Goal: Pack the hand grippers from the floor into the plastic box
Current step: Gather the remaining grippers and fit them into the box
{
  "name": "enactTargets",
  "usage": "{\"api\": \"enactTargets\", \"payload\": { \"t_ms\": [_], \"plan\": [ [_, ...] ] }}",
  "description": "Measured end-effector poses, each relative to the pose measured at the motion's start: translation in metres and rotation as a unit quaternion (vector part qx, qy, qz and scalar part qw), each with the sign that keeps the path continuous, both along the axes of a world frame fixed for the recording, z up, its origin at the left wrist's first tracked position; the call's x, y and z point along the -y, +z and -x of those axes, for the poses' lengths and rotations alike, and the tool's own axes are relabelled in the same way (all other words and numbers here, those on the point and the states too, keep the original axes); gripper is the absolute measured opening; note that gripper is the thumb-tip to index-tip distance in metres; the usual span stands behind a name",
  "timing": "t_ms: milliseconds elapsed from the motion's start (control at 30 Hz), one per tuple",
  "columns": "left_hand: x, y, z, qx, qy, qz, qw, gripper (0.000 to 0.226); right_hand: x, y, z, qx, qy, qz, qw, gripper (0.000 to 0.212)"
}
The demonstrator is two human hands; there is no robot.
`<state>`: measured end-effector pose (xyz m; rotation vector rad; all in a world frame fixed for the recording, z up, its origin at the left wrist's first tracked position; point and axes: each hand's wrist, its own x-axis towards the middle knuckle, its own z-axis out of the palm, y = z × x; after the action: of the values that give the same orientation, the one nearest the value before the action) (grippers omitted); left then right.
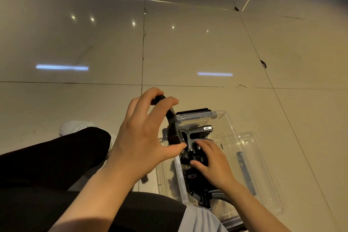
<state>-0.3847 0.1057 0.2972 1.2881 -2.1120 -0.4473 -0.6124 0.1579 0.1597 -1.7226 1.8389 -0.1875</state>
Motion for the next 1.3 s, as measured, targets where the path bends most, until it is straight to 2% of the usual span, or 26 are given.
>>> {"api": "enactTargets", "payload": {
  "t_ms": [33, 100, 167, 267, 333, 533, 667, 700, 767, 833, 867, 933, 1000, 1067, 1167, 1300],
  "plan": [
    [-0.001, 0.001, 0.001, -0.016, 0.004, 0.009, 1.0, 0.069, 0.004, 0.023, -0.013, 0.124, -0.077, 0.005, 0.989, 0.051],
    [-0.003, 0.002, 0.003, -0.028, 0.006, 0.039, 0.999, 0.066, 0.011, 0.067, -0.038, 0.343, -0.176, -0.027, 0.922, 0.029],
    [-0.006, 0.002, 0.007, 0.001, -0.015, 0.096, 0.995, 0.061, 0.017, 0.095, -0.053, 0.447, -0.201, -0.064, 0.87, 0.03],
    [-0.013, -0.006, 0.016, 0.076, -0.064, 0.197, 0.975, 0.053, 0.023, 0.11, -0.06, 0.514, -0.259, -0.075, 0.814, 0.027],
    [-0.014, -0.012, 0.022, 0.098, -0.083, 0.227, 0.965, 0.052, 0.025, 0.114, -0.059, 0.546, -0.277, -0.08, 0.787, 0.024],
    [-0.013, -0.022, 0.024, 0.127, -0.113, 0.228, 0.959, 0.047, 0.024, 0.112, -0.059, 0.549, -0.277, -0.107, 0.782, 0.039],
    [-0.014, -0.022, 0.023, 0.13, -0.146, 0.239, 0.951, 0.05, 0.024, 0.112, -0.059, 0.522, -0.291, -0.068, 0.799, 0.039],
    [-0.013, -0.019, 0.022, 0.127, -0.153, 0.238, 0.951, 0.05, 0.025, 0.112, -0.057, 0.506, -0.287, -0.045, 0.812, 0.042],
    [-0.01, -0.014, 0.016, 0.107, -0.123, 0.191, 0.968, 0.053, 0.025, 0.113, -0.049, 0.438, -0.263, 0.012, 0.86, 0.054],
    [-0.005, -0.006, 0.008, 0.027, -0.032, 0.065, 0.997, 0.058, 0.025, 0.116, -0.04, 0.366, -0.221, 0.056, 0.902, 0.064],
    [-0.001, -0.001, 0.001, -0.028, 0.013, -0.022, 0.999, 0.057, 0.024, 0.116, -0.035, 0.344, -0.197, 0.069, 0.915, 0.066],
    [0.007, 0.002, -0.011, -0.139, 0.045, -0.178, 0.973, 0.053, 0.022, 0.121, -0.028, 0.31, -0.151, 0.093, 0.934, 0.067],
    [0.011, 0.003, -0.019, -0.196, 0.025, -0.247, 0.949, 0.062, 0.022, 0.126, -0.021, 0.256, -0.094, 0.134, 0.953, 0.073],
    [0.011, 0.004, -0.02, -0.185, -0.012, -0.274, 0.944, 0.075, 0.023, 0.135, -0.017, 0.189, -0.026, 0.181, 0.965, 0.082],
    [0.005, 0.002, -0.018, -0.091, -0.047, -0.245, 0.964, 0.094, 0.028, 0.149, -0.018, 0.077, 0.086, 0.235, 0.965, 0.09],
    [0.001, 0.004, -0.019, 0.01, -0.082, -0.136, 0.987, 0.106, 0.033, 0.158, -0.022, -0.071, 0.251, 0.31, 0.914, 0.087]
  ]
}}
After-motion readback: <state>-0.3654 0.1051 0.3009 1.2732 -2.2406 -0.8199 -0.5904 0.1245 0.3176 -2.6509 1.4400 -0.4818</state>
